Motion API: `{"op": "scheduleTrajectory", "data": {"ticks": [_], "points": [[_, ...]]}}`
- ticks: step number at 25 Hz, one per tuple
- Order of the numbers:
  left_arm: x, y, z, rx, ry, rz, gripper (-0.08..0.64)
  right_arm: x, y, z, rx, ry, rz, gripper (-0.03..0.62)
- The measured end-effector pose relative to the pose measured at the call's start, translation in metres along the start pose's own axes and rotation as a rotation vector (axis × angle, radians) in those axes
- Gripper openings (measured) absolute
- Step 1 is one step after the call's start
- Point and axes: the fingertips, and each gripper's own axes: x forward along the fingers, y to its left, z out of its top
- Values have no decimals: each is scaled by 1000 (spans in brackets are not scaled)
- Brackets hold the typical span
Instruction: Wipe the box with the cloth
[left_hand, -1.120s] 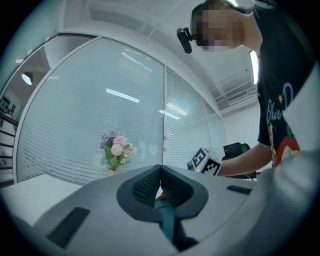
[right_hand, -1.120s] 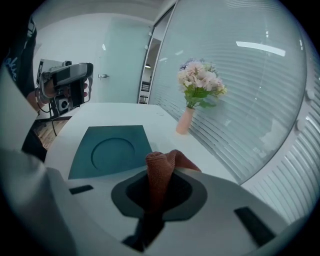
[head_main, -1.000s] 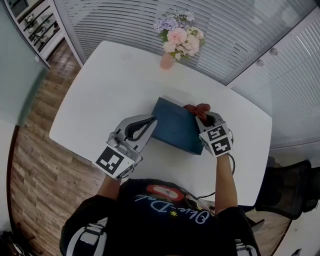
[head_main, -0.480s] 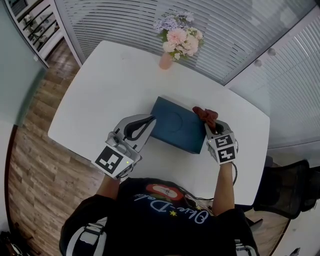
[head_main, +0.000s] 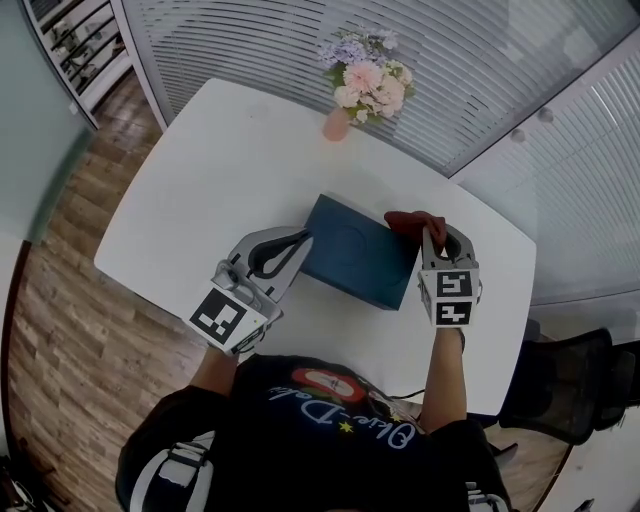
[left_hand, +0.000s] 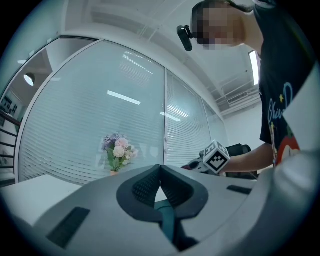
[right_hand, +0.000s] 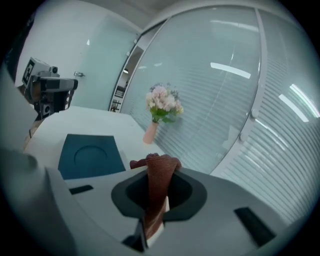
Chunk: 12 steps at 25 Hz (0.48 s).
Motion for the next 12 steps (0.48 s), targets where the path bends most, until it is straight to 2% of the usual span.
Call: {"op": "scheduleTrajectory", "data": {"ticks": [3,7,10,12], "points": [[-1,-1,0,1,-7,-4,3,1,14,51,-32,-147,5,28],[-4,-3,-2,-6,2,0,3,11,63,106,-95,-284,85,28],[-12,3,-1,-5,1,29,3,20,115,126,-181,-328,184,28],[-16,8,3,-5,-14,47,3,29,150,122,-261,-298,268,28]]}}
